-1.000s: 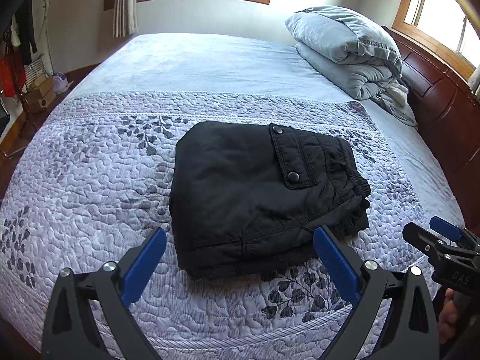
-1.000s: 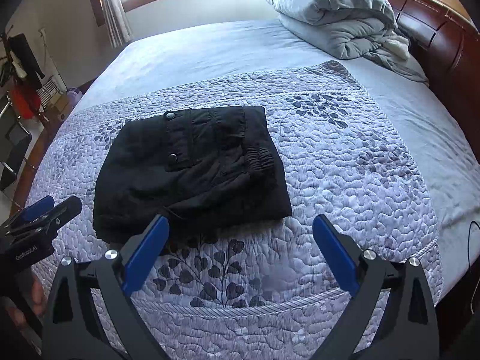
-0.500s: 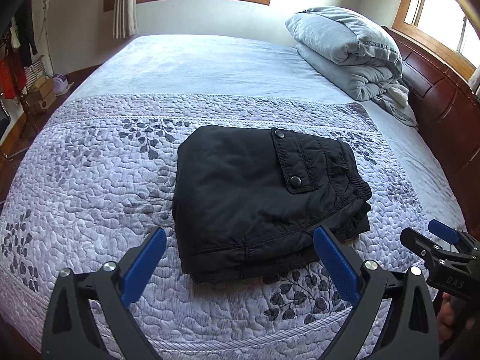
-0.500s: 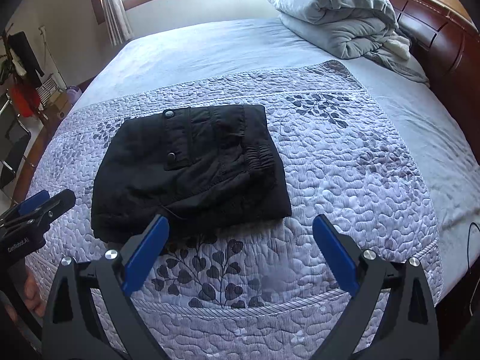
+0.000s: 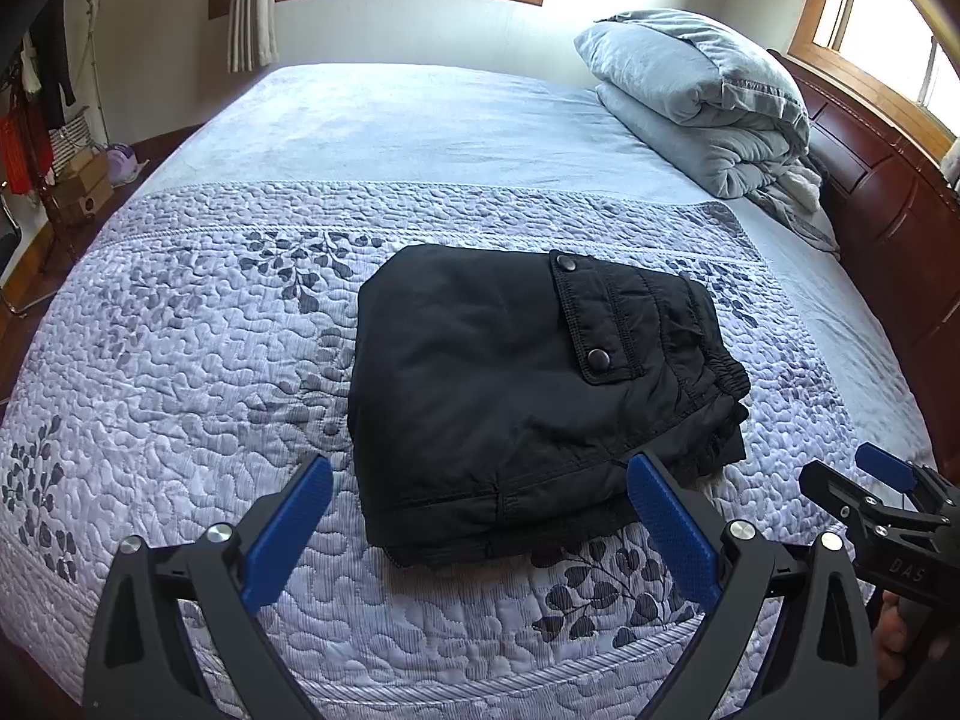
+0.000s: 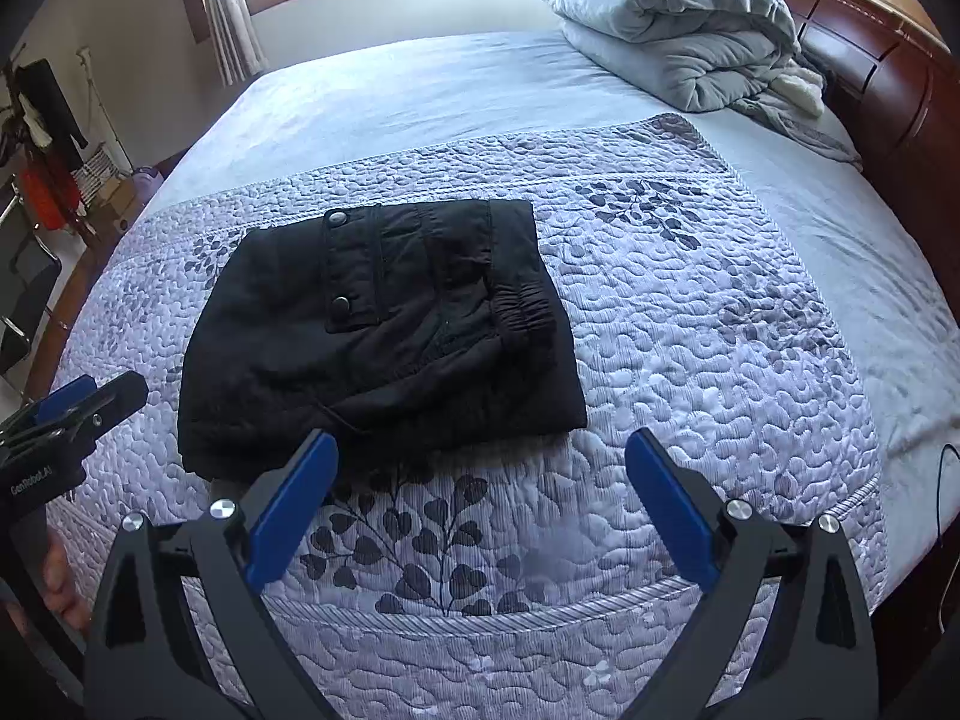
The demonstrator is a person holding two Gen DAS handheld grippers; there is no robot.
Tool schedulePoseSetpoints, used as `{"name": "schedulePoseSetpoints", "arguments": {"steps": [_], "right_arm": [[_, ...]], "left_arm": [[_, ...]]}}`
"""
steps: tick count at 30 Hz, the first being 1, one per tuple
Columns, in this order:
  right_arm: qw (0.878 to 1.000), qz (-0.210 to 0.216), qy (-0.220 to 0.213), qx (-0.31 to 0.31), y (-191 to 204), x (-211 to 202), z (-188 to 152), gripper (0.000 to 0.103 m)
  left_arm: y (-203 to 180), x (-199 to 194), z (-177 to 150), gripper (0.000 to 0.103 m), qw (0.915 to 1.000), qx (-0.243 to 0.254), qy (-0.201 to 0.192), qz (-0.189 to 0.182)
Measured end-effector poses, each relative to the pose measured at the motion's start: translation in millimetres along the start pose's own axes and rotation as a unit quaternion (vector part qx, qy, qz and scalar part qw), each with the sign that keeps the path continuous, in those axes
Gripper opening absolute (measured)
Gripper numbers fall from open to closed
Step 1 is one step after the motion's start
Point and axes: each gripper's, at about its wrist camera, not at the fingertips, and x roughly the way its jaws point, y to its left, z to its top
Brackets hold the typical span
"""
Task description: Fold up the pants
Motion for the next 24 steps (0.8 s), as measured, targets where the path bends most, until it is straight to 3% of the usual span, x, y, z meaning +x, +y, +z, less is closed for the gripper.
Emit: {"name": "schedulePoseSetpoints", "arguments": {"steps": [24], "right_arm": [[1.000,0.001,0.004,-0.002,-1.2,4.0,-1.1,0.097]], "left_arm": [[-0.2,3.4,1.3,0.099,1.0000,0.004,0.003,-0.001]]}}
